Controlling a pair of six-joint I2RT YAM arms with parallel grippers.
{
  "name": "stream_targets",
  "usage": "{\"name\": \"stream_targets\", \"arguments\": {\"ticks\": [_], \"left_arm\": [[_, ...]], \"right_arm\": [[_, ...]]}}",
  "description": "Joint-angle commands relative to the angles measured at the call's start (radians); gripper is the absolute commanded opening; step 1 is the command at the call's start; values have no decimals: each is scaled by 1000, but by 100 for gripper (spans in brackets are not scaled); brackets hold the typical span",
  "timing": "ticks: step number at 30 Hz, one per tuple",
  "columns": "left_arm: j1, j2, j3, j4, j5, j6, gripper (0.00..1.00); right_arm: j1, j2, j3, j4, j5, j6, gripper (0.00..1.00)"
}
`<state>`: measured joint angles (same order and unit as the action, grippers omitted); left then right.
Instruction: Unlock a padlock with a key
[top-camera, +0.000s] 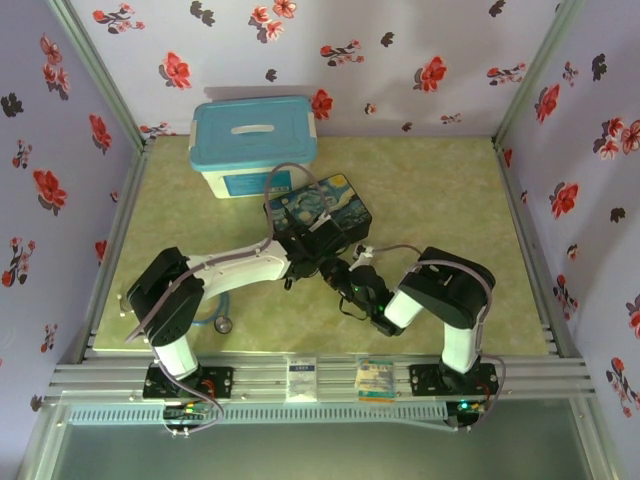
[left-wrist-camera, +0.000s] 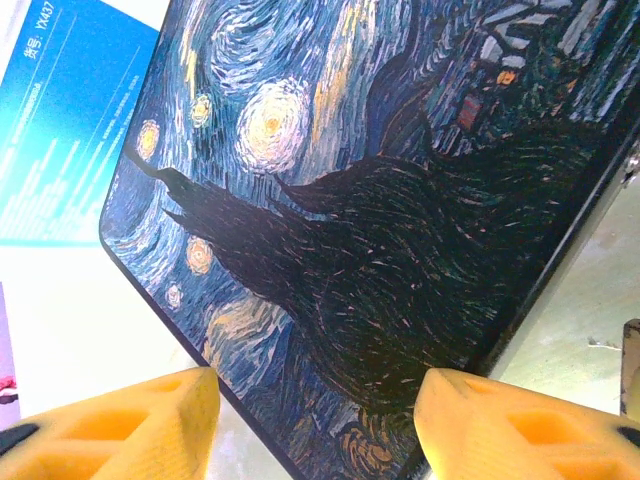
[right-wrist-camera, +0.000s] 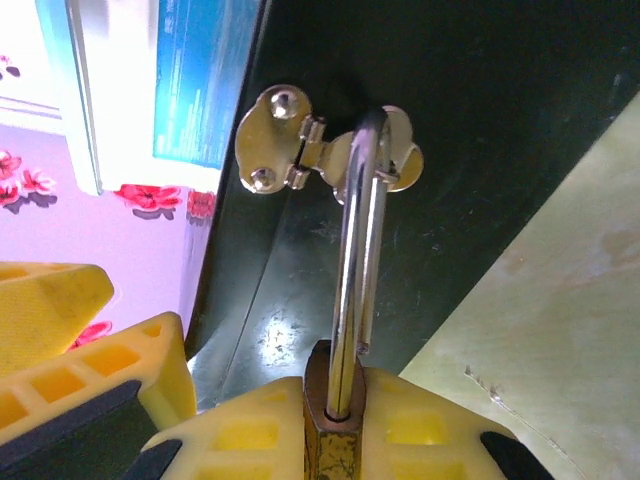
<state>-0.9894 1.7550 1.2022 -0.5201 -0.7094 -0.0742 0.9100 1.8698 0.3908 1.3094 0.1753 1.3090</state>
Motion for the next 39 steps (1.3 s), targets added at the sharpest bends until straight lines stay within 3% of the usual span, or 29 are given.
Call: {"name": "stream_targets", "arguments": {"ticks": [1, 9, 18, 21, 23, 29, 39], "left_arm": [[23, 115, -107, -184, 172, 30, 58], [25, 99, -120, -183, 169, 22, 58], [22, 92, -122, -187, 166, 14, 57], [16, 84, -119, -184, 167, 19, 57], [13, 78, -118, -185, 167, 25, 57], [12, 67, -126, -183, 169, 36, 57], [11, 57, -134, -171, 184, 68, 57]], "right_arm": [[-52, 80, -58, 79, 153, 150, 0], [-28, 92, -125, 77, 180, 46, 0], [-50, 163, -108, 51, 138, 48, 0], [-4, 265, -130, 79, 222, 331, 0], [54, 276, -103, 79, 284, 386, 0], [156, 208, -31, 76, 534, 334, 0], [159, 258, 147, 71, 577, 191, 0]]}}
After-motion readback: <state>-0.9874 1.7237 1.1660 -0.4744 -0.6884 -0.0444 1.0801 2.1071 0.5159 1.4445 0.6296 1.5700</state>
